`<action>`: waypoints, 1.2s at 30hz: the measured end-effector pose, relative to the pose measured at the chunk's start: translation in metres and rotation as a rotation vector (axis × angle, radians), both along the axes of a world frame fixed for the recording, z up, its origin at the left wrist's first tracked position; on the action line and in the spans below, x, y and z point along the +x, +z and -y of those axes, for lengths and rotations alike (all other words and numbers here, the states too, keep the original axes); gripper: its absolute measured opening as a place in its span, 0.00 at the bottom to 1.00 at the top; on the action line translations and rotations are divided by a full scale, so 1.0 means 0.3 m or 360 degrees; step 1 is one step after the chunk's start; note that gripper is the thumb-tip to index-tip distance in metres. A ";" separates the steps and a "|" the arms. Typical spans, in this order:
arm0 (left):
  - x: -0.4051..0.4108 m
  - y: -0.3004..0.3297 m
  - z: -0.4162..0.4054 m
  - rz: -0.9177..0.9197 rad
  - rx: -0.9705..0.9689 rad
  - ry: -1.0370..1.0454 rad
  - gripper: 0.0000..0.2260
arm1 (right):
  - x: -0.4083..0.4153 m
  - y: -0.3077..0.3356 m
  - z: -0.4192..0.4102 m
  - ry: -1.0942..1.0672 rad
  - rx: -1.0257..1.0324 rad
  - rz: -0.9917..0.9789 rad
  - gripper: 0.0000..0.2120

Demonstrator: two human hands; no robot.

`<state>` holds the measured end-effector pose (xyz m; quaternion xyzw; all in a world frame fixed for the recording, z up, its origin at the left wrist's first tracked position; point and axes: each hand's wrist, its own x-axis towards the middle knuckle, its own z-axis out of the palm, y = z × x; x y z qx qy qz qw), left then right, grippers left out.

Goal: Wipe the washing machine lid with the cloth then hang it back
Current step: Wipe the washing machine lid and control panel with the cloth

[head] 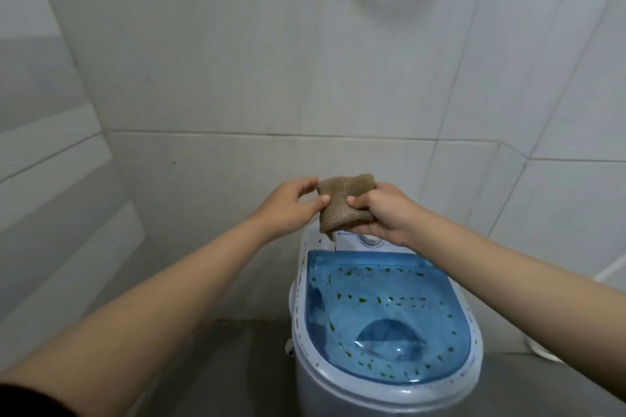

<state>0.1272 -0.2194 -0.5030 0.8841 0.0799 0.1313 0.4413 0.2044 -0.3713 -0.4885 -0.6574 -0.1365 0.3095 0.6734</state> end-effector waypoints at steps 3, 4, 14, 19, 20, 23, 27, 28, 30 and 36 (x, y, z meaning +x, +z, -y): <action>-0.118 -0.034 0.027 -0.0290 0.0433 -0.0017 0.38 | -0.006 0.030 0.021 -0.0180 -0.0218 0.0247 0.10; -0.163 -0.052 0.036 -0.0359 0.0527 -0.0056 0.41 | -0.006 0.035 0.027 -0.0236 -0.0304 0.0389 0.10; -0.355 -0.281 0.024 -0.0869 0.0990 -0.0513 0.58 | 0.041 -0.078 -0.033 0.0104 -0.1386 0.1892 0.18; -0.332 -0.335 0.034 -0.0861 0.0881 -0.0529 0.55 | 0.029 -0.182 -0.074 0.0468 -0.1744 0.2090 0.21; -0.330 -0.343 0.034 -0.0868 0.0856 -0.0524 0.55 | 0.024 -0.196 -0.084 0.0509 -0.1771 0.2106 0.22; -0.326 -0.354 0.030 -0.0855 0.0819 -0.0530 0.55 | 0.022 -0.199 -0.107 0.0542 -0.1770 0.2118 0.25; -0.320 -0.365 0.025 -0.0817 0.0794 -0.0543 0.54 | 0.022 -0.198 -0.110 0.0595 -0.1651 0.2076 0.29; -0.317 -0.368 0.023 -0.0814 0.0792 -0.0545 0.55 | 0.020 -0.204 -0.111 0.0610 -0.1626 0.2077 0.30; -0.314 -0.377 0.019 -0.0810 0.0798 -0.0545 0.55 | 0.006 -0.219 -0.113 0.0645 -0.1598 0.2087 0.31; -0.317 -0.389 0.021 -0.0788 0.0805 -0.0518 0.55 | -0.048 -0.278 -0.117 0.0802 -0.1546 0.2229 0.30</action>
